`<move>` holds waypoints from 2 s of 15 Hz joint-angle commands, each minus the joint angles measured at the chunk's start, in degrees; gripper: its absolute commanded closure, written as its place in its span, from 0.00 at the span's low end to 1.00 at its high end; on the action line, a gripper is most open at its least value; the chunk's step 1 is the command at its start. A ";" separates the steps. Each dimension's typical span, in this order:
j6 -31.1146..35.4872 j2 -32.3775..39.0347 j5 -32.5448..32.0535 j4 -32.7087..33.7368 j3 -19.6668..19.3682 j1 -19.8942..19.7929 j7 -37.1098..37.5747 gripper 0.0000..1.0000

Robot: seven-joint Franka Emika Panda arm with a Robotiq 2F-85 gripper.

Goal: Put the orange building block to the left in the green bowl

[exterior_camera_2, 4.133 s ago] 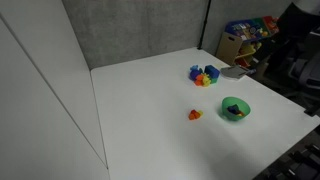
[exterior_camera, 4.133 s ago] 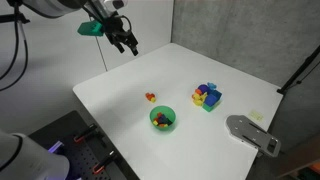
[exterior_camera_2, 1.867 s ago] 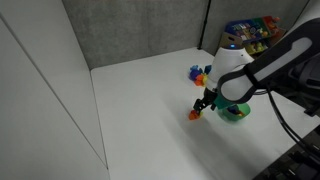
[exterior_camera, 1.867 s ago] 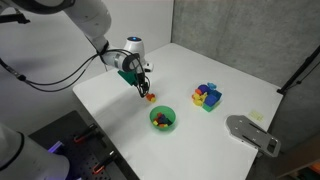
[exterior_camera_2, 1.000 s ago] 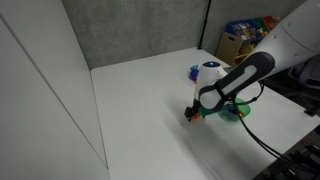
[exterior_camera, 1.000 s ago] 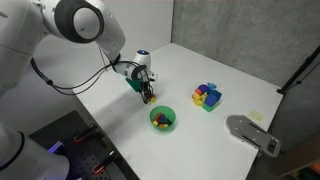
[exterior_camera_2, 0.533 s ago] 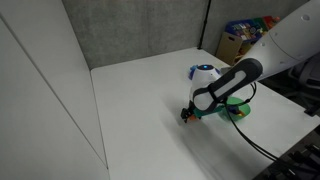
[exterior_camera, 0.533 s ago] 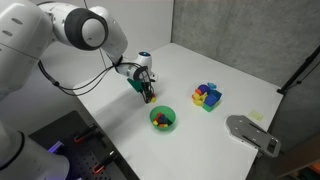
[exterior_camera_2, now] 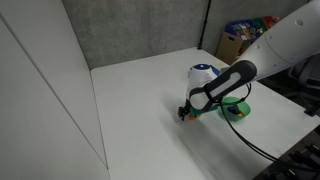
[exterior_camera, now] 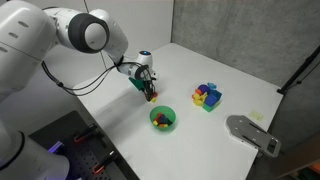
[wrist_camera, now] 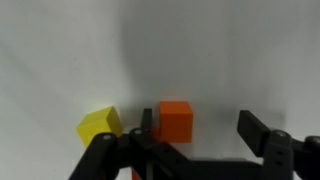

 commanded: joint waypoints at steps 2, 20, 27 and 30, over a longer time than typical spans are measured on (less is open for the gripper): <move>-1.76 0.12 0.39 1.88 -0.74 0.73 0.53 0.51; -9.65 -22.19 -5.48 -13.73 -5.72 -2.55 -2.78 0.90; -4.05 -26.94 -9.02 -23.48 -9.49 -8.28 -3.92 0.90; -0.25 -26.34 -8.44 -26.34 -10.13 -10.64 -4.64 0.90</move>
